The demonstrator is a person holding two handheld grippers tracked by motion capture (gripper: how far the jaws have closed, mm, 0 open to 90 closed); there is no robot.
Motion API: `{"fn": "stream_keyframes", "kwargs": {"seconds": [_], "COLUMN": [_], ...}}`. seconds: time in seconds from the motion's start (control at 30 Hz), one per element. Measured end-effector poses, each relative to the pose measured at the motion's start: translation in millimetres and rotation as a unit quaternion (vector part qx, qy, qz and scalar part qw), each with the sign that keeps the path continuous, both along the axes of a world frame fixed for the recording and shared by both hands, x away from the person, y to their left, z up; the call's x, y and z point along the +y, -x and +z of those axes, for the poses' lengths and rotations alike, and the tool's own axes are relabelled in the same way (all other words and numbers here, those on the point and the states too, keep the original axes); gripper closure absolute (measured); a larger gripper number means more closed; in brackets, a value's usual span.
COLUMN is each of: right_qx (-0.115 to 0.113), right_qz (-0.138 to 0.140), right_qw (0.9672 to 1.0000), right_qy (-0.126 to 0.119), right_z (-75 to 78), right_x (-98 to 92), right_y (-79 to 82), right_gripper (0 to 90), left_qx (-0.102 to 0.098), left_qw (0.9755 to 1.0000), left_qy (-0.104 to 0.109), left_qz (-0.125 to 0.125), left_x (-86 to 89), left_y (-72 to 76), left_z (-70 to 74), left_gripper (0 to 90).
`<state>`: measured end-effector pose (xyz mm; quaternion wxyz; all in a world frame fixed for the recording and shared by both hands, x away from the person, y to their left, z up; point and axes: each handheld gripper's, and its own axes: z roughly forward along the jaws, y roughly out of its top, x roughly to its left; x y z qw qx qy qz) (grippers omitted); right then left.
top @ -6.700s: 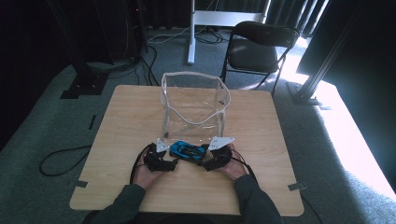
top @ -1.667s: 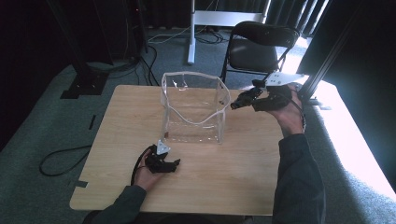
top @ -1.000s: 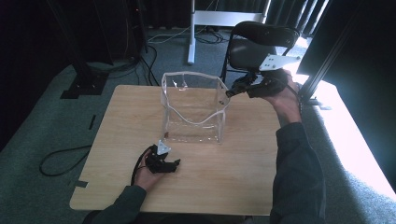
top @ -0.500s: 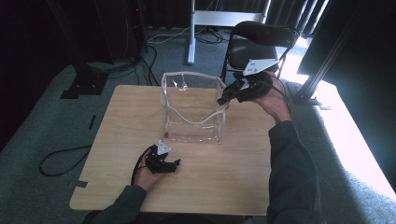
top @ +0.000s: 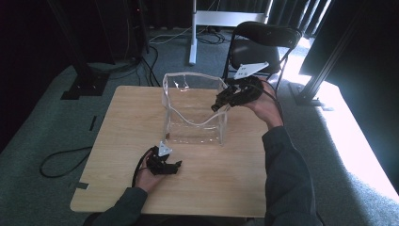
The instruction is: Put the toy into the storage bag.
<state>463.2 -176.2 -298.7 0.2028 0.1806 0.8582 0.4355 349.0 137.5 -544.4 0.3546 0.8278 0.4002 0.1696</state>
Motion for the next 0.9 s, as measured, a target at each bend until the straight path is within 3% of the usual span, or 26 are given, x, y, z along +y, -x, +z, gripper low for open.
{"fn": "stream_keyframes", "kwargs": {"seconds": [0.2, 0.6, 0.9], "right_qx": [0.014, 0.013, 0.029], "right_qz": [-0.042, -0.113, -0.133], "right_qw": [0.999, 0.9933, 0.9903], "right_qy": [0.001, -0.021, -0.028], "right_z": [-5.8, -13.3, -26.4], "right_x": [21.3, 43.1, 54.8], "right_y": [16.5, 44.4, 53.8], "right_gripper": [24.7, 24.6, 24.6], "left_qx": [0.0, 0.001, 0.0], "left_qw": [1.0, 1.0, 1.0], "left_qy": [-0.001, -0.002, -0.001], "left_qz": [0.0, -0.002, -0.001], "left_x": [0.1, 0.1, -0.7], "left_y": [0.3, 0.4, 0.4], "left_z": [0.0, 0.0, -0.2], "left_gripper": [26.4, 26.4, 26.4]}}
